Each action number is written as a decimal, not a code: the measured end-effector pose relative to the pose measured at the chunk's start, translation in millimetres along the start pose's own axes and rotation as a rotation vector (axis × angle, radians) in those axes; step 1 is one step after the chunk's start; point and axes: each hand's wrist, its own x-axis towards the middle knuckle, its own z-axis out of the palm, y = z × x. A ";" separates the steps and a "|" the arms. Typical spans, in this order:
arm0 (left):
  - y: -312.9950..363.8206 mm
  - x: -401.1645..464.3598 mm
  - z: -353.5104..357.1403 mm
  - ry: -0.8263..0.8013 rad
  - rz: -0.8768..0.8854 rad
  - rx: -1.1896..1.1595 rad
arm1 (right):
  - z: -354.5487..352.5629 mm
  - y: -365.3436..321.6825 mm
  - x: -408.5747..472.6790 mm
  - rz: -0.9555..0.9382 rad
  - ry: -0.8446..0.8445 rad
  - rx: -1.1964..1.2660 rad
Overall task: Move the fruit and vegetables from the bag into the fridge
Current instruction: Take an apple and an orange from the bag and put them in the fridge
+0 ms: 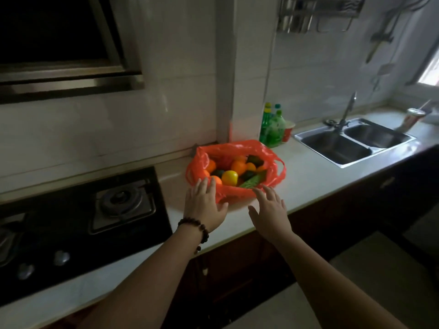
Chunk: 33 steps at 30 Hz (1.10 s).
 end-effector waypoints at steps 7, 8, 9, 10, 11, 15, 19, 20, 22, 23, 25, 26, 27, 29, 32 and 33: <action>15.8 46.1 44.9 -0.053 -0.032 -0.020 | 16.3 45.3 45.5 0.001 -0.024 0.030; 17.2 55.0 52.1 -0.055 -0.039 -0.024 | 20.6 51.6 54.8 -0.006 -0.036 0.028; 18.3 64.3 59.4 -0.055 -0.045 -0.029 | 24.8 58.0 65.4 -0.016 -0.046 0.024; 19.0 74.5 66.8 -0.054 -0.051 -0.037 | 29.0 64.0 77.4 -0.026 -0.052 0.018; 19.1 85.5 74.2 -0.054 -0.056 -0.050 | 32.9 69.5 90.3 -0.036 -0.055 0.010; 14.6 140.6 104.9 -0.051 -0.083 -0.103 | 46.5 88.5 153.3 -0.063 -0.090 -0.004; 8.4 197.9 134.8 -0.072 -0.140 -0.126 | 61.3 102.5 226.0 -0.088 -0.154 -0.036; 7.7 208.5 142.0 -0.095 -0.145 -0.132 | 65.5 104.0 241.9 -0.090 -0.173 -0.033; 6.2 224.3 158.8 -0.163 -0.154 -0.150 | 76.0 105.9 267.5 -0.119 -0.235 -0.025; 5.4 229.7 167.6 -0.198 -0.168 -0.161 | 82.8 106.8 277.3 -0.145 -0.272 -0.031; 3.9 235.9 183.2 -0.241 -0.196 -0.172 | 96.5 109.5 293.1 -0.185 -0.337 -0.041; 2.8 237.6 189.8 -0.251 -0.199 -0.161 | 102.7 110.9 300.2 -0.195 -0.364 -0.039; 1.6 238.6 195.5 -0.266 -0.197 -0.138 | 108.5 112.1 307.1 -0.203 -0.387 -0.037; -1.1 241.3 203.5 -0.311 -0.196 -0.081 | 118.0 112.8 322.3 -0.230 -0.429 -0.045; -4.0 250.7 209.5 -0.330 -0.234 -0.030 | 133.4 111.0 347.3 -0.290 -0.491 -0.069; -3.6 254.2 210.9 -0.321 -0.255 -0.025 | 138.9 110.8 355.0 -0.311 -0.512 -0.077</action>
